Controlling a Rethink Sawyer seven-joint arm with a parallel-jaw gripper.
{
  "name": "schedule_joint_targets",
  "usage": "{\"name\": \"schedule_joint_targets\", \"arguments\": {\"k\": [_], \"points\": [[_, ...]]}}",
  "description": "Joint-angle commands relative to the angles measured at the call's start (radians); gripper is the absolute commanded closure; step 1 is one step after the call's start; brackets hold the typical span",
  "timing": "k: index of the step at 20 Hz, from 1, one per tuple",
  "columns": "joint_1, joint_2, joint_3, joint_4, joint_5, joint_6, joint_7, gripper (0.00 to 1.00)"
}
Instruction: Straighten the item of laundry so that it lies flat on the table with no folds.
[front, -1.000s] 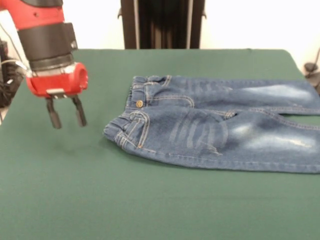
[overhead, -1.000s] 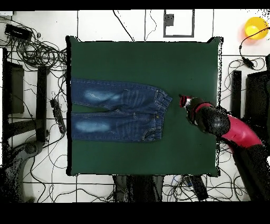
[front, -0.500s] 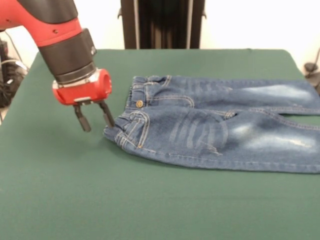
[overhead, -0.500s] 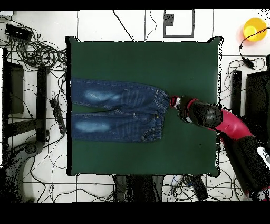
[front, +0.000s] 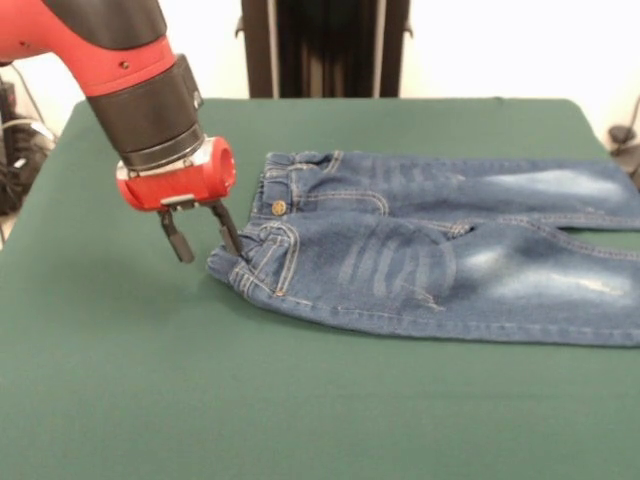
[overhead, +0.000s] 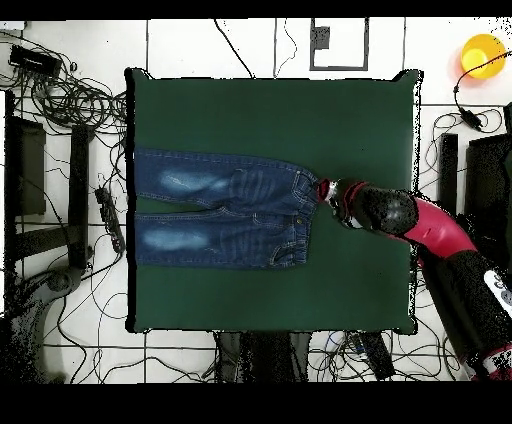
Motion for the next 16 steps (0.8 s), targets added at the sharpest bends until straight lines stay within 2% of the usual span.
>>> {"name": "schedule_joint_targets", "arguments": {"k": [1,5,16], "points": [[0.034,0.036,0.098,-0.020,0.031,0.079,-0.057,0.00],[0.048,0.037,0.076,0.003,0.035,0.062,-0.010,0.00],[0.048,0.055,0.090,0.038,0.065,0.071,0.009,0.00]]}}
